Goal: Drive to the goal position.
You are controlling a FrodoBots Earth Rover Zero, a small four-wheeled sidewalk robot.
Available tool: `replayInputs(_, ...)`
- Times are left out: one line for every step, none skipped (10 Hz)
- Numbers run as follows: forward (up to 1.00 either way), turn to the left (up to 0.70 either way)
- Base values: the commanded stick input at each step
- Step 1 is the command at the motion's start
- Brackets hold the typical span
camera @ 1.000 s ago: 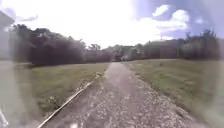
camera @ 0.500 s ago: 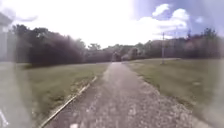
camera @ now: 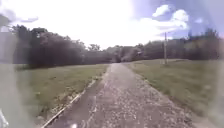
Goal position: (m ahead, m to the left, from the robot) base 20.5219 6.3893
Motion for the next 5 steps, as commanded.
replayInputs(1.00,0.00)
replayInputs(1.00,0.00)
replayInputs(1.00,0.00)
replayInputs(1.00,0.00)
replayInputs(1.00,0.00)
